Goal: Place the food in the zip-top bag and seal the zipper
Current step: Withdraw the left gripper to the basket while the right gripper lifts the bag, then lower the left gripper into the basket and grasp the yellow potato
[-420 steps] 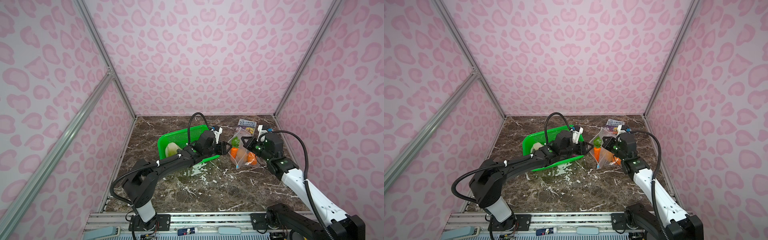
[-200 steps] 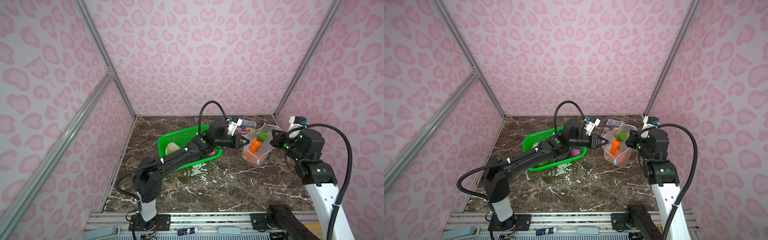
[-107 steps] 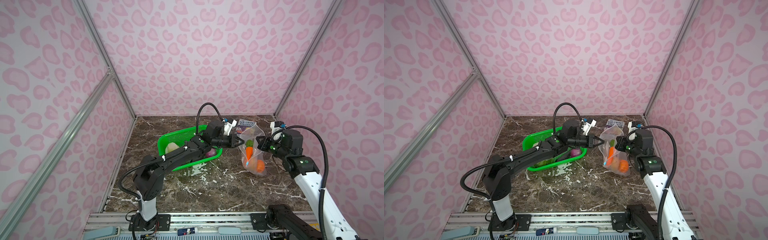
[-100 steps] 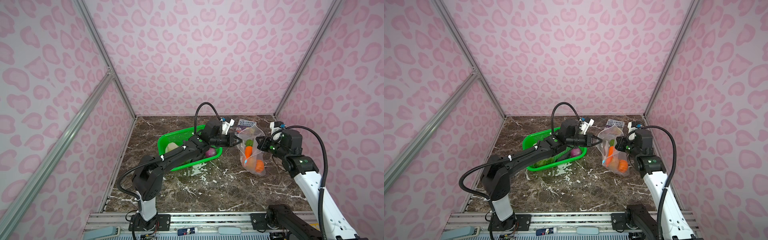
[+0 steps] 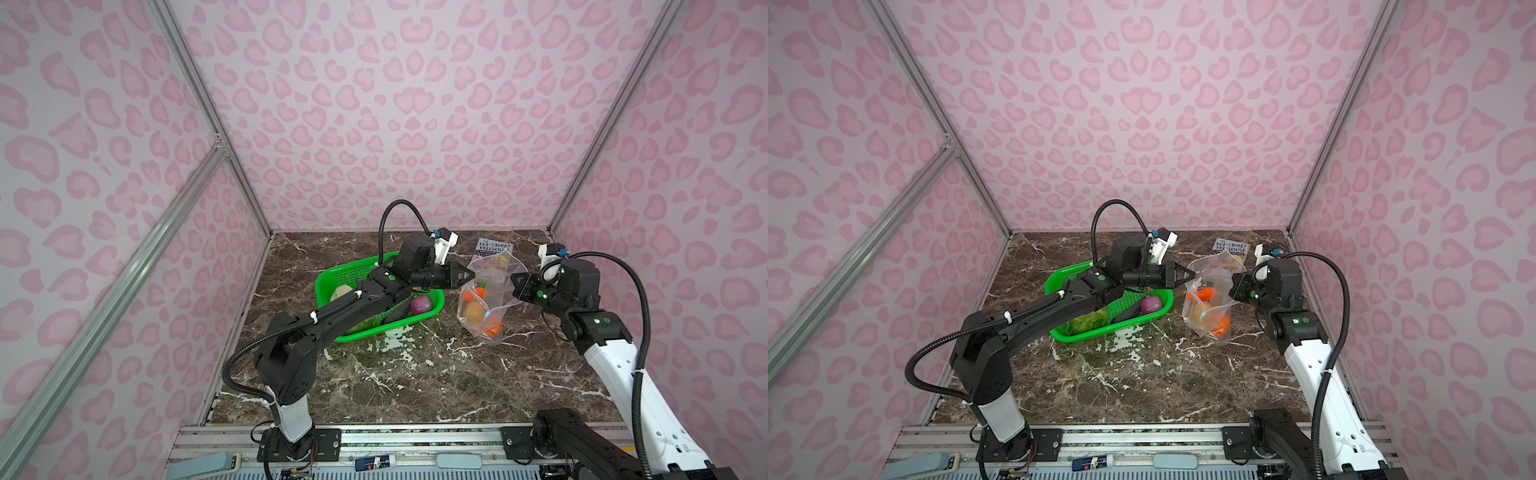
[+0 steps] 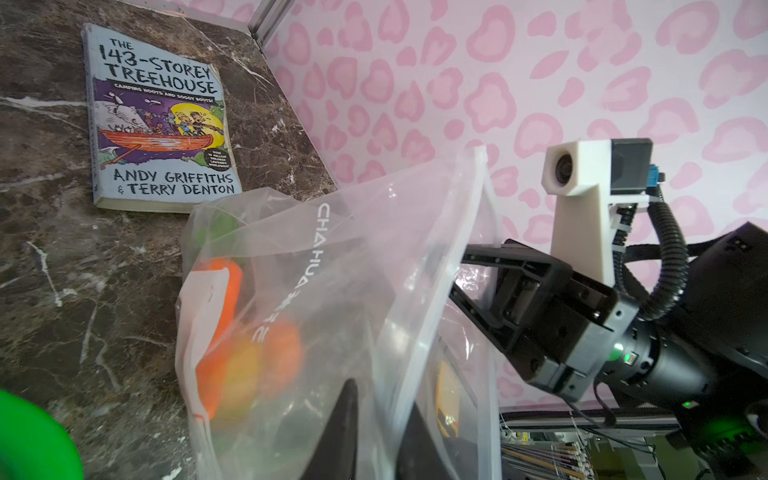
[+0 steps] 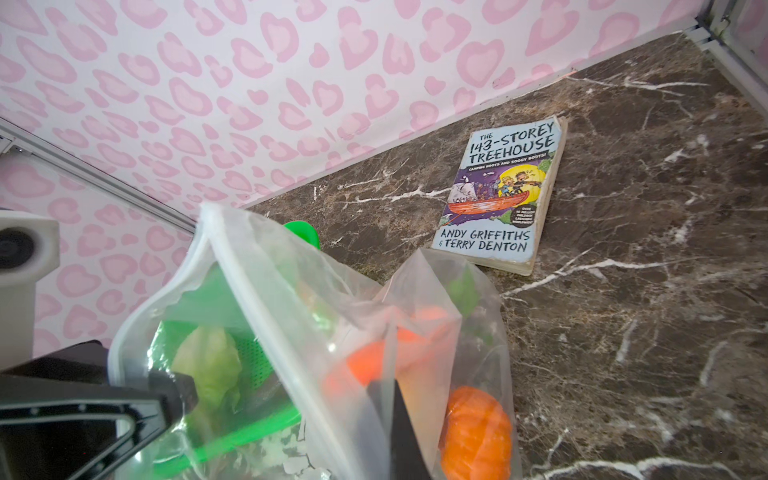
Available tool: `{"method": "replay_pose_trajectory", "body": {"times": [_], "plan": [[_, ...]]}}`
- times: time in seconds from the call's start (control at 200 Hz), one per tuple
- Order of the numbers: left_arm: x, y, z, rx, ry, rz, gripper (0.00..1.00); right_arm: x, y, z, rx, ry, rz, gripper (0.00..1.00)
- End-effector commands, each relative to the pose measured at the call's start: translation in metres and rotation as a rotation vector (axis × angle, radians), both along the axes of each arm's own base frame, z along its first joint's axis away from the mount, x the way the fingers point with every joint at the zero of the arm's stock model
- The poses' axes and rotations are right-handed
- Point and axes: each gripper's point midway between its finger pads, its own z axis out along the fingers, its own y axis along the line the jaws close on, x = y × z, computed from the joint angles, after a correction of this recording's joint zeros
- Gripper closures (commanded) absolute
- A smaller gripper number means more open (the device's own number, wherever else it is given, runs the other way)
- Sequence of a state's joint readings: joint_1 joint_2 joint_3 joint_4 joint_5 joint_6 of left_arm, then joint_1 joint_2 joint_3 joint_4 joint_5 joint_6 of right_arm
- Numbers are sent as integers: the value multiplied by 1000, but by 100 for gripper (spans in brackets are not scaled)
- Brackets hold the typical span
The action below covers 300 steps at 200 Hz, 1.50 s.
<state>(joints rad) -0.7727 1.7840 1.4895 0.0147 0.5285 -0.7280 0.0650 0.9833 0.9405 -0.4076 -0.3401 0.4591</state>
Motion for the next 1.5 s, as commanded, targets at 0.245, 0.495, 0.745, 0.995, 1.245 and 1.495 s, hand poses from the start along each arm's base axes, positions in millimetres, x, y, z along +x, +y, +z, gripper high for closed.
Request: {"method": "replay_pose_trajectory", "body": {"times": [0.245,0.495,0.745,0.995,1.245,1.495], "plan": [[58,77,-26,121,-39,228,43,11,2,8,38,-58,-13,100],[96,118,-79,295,-14,398,38,12,3,7,54,-67,-15,100],[122,138,-125,460,17,515,28,10,10,0,94,-75,-1,100],[137,149,-164,561,57,587,27,4,11,-2,89,-78,6,100],[152,142,-188,613,79,580,26,2,11,-4,100,-75,7,100],[163,131,-210,621,117,553,26,4,15,-5,112,-70,15,100]]}}
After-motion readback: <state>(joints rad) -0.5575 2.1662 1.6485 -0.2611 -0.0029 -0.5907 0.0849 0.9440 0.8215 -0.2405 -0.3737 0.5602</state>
